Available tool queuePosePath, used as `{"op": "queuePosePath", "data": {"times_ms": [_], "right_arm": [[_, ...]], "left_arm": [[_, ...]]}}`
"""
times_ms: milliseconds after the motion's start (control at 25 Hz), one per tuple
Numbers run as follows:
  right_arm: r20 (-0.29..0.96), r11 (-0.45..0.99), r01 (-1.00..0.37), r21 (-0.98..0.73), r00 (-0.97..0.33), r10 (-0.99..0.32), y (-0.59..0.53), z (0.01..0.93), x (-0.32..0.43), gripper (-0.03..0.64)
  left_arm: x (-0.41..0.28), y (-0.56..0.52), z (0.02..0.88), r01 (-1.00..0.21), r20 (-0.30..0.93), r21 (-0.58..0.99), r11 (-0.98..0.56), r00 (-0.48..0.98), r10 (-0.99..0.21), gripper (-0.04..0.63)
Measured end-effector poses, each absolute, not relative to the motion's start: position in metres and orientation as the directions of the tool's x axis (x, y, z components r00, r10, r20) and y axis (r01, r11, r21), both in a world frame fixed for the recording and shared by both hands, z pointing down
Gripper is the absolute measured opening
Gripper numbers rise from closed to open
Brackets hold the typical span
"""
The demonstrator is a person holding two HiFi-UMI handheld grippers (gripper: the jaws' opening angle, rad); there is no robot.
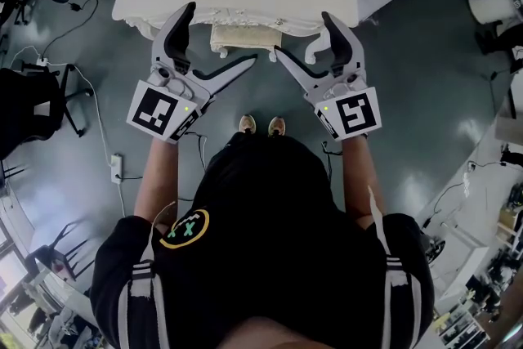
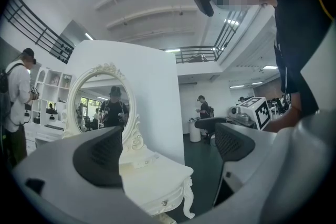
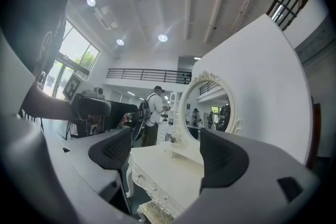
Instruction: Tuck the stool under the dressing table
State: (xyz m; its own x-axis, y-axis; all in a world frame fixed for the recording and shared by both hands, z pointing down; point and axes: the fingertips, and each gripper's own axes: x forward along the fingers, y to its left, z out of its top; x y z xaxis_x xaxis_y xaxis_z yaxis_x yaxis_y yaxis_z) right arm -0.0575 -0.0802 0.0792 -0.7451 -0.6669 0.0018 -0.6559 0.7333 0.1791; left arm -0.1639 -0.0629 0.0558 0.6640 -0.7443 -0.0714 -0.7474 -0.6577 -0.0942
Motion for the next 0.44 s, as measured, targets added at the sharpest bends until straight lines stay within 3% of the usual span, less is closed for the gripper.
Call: {"op": "queuePosePath", "data": {"times_ms": [440], "right_arm": [[-0.029, 0.737, -0.656, 0.162, -0.750, -0.661, -0.071, 0.067, -0.064, 0.431]], "left_arm": [[-0.170, -0.058, 0.059, -0.764, -0.073, -0.089, -0.638, 0.644, -0.761, 0.545]]}}
